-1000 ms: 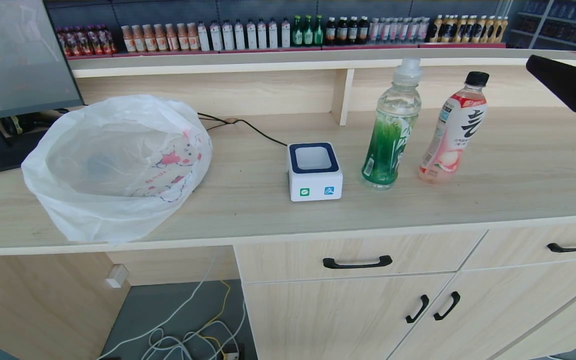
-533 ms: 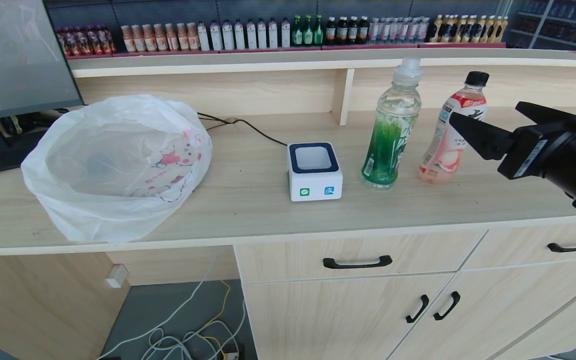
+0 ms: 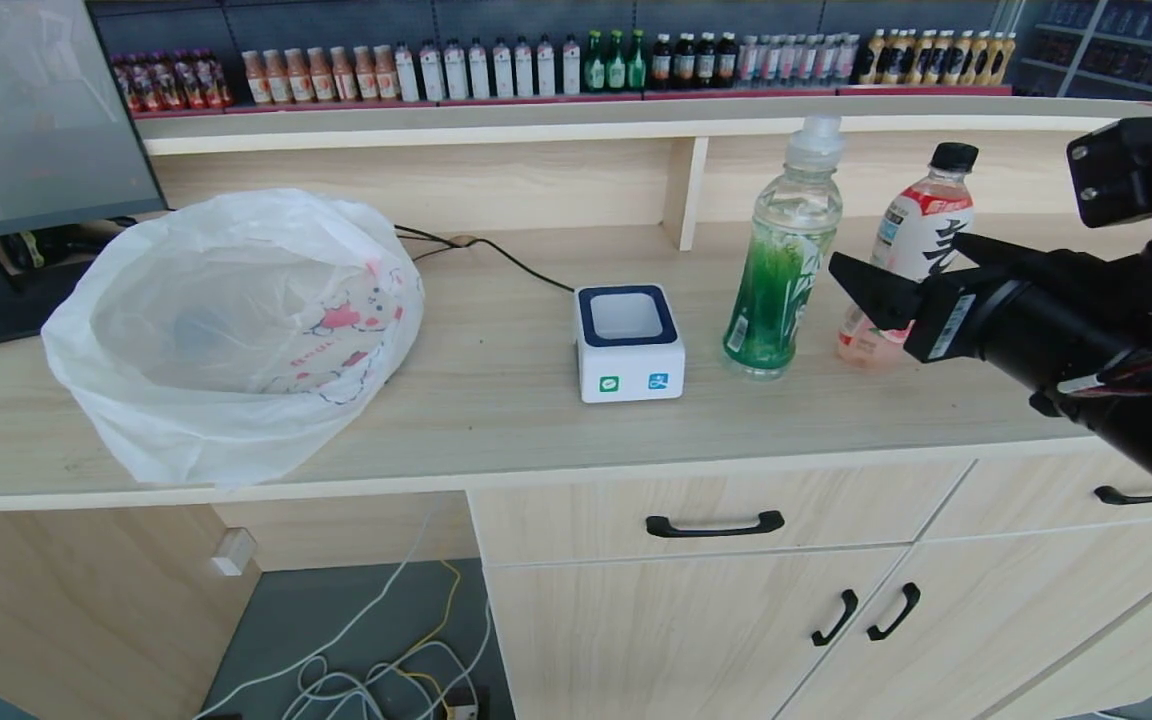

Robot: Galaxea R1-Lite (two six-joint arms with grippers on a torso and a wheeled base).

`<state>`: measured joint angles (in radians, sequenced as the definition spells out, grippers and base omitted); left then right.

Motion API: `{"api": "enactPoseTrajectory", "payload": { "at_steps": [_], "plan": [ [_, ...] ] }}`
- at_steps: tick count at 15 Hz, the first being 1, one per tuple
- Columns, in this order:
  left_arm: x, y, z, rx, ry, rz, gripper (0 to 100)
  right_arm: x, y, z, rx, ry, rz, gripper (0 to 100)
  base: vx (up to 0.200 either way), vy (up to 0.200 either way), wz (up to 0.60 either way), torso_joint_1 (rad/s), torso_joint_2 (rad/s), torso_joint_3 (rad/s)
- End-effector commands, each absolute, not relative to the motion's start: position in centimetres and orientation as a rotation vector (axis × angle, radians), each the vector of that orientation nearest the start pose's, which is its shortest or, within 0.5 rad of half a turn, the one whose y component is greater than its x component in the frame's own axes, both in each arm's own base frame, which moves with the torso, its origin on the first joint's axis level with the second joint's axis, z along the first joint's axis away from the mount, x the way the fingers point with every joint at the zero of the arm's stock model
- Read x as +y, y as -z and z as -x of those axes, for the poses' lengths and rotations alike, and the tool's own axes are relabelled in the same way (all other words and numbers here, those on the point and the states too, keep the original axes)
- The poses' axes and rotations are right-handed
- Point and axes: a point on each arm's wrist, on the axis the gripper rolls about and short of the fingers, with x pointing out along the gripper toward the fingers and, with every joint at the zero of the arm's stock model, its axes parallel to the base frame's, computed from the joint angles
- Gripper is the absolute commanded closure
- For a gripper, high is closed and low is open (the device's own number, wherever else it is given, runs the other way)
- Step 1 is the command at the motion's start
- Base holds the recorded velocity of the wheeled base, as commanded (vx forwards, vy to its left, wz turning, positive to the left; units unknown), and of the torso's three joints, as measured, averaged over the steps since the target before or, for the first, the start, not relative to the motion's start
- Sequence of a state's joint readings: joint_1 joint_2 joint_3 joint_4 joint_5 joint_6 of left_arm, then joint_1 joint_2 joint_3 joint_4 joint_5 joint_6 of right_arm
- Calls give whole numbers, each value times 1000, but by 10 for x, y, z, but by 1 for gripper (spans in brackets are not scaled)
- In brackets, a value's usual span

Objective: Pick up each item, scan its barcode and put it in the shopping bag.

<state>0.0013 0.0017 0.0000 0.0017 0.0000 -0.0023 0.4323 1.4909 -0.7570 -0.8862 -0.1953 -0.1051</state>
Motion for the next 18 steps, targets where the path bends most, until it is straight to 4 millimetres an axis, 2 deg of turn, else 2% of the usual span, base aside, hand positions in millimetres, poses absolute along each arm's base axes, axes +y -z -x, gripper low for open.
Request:
{"api": "enactPoseTrajectory", "payload": {
  "at_steps": [1,4,8,13,18],
  "plan": [
    [0,-75,23,3,-2,3,0,112,-242,-254,-115,-232,72,0,0,0,0,0,0,0],
    [0,-75,23,3,-2,3,0,118,-229,-266,-85,-241,82,0,0,0,0,0,0,0],
    [0,-75,23,3,-2,2,0,124,-221,-279,-68,-242,80,0,0,0,0,0,0,0],
    [0,-75,23,3,-2,2,0,128,-220,-287,-69,-242,78,0,0,0,0,0,0,0],
    [0,-75,23,3,-2,3,0,135,-219,-308,-77,-235,61,0,0,0,0,0,0,0]
  ]
}}
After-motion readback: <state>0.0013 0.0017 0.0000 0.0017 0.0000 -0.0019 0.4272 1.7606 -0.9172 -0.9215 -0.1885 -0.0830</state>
